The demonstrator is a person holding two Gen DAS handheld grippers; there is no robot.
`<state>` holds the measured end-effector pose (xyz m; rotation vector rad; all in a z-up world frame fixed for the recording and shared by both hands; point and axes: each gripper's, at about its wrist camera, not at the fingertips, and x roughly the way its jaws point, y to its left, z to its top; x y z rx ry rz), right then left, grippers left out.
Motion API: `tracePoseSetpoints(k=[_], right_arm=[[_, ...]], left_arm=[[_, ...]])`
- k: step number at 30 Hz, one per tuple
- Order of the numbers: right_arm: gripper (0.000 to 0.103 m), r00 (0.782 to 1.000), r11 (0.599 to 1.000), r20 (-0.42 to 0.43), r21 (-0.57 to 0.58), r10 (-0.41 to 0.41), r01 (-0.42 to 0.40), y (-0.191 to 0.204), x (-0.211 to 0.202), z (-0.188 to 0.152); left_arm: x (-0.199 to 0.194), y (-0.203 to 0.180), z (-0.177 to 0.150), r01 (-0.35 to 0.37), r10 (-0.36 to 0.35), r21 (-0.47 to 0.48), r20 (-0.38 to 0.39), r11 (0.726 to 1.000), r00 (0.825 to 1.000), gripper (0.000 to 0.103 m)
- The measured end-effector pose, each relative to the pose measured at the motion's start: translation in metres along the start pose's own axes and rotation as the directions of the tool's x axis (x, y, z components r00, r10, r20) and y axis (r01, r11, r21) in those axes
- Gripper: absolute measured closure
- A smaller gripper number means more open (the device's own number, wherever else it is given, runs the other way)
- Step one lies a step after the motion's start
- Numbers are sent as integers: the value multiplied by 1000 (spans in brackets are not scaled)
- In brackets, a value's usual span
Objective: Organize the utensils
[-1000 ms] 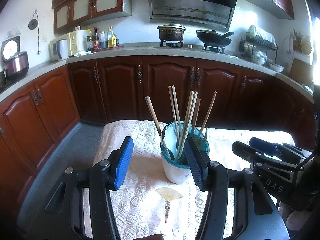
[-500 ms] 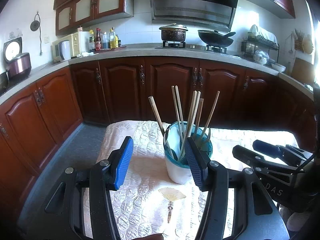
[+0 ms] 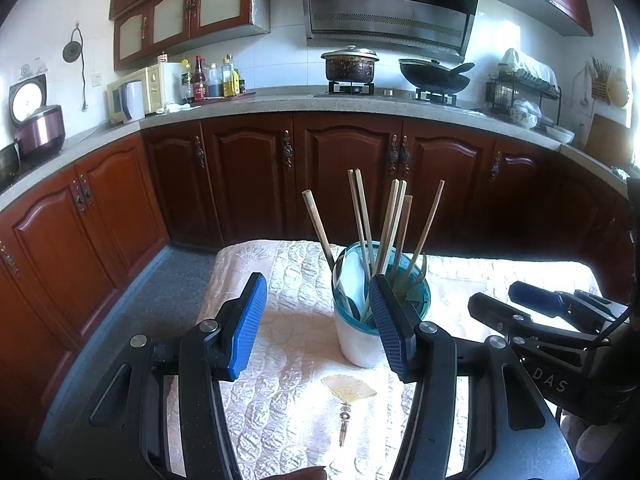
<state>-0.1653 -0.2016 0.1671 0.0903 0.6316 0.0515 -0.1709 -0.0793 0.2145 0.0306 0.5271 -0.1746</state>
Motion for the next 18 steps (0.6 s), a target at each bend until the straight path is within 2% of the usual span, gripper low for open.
tracePoseSetpoints(k=[18], right_arm=[[52, 1000, 1000, -14, 1, 3, -3, -1, 5, -2]], left_arm=[[4, -1, -2, -4, 4, 5, -4, 1000, 1000, 50]])
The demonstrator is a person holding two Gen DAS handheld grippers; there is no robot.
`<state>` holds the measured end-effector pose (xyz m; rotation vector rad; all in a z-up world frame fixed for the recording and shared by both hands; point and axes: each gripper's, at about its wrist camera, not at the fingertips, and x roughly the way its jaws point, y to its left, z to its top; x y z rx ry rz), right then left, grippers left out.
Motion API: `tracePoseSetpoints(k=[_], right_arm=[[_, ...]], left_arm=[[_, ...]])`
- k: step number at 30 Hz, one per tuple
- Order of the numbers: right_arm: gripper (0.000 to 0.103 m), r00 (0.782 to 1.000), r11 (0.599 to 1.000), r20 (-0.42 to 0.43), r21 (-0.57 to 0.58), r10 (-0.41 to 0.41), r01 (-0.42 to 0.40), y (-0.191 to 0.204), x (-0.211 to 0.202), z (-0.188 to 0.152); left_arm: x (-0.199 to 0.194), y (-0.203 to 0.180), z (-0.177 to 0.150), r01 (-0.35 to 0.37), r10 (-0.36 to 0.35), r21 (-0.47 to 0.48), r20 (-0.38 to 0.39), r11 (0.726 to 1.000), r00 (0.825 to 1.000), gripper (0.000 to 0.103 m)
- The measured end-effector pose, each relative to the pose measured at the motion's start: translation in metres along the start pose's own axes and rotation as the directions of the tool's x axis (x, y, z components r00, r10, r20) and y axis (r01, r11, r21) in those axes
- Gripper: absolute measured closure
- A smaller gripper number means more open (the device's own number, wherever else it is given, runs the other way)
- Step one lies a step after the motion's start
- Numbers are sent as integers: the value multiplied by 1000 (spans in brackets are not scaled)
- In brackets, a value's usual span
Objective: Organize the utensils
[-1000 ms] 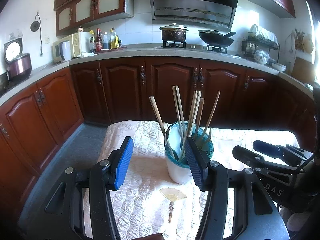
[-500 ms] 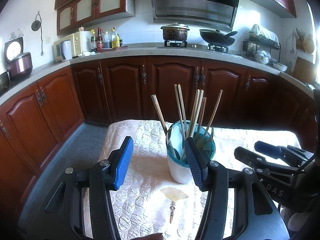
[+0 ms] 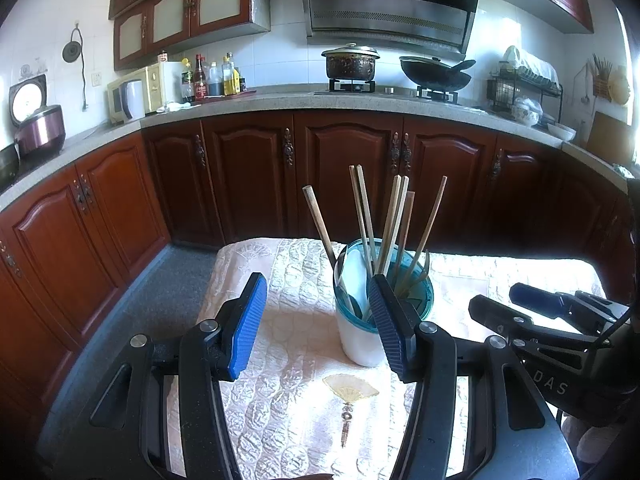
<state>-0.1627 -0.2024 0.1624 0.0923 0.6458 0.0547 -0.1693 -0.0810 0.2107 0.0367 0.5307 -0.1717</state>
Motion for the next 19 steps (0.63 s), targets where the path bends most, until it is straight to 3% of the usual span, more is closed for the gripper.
tracePoseSetpoints(k=[19], right_arm=[[52, 1000, 1000, -22, 20, -11, 12, -15, 8, -6]], left_arm=[[7, 0, -5, 5, -5, 4, 13, 1000, 1000, 50]])
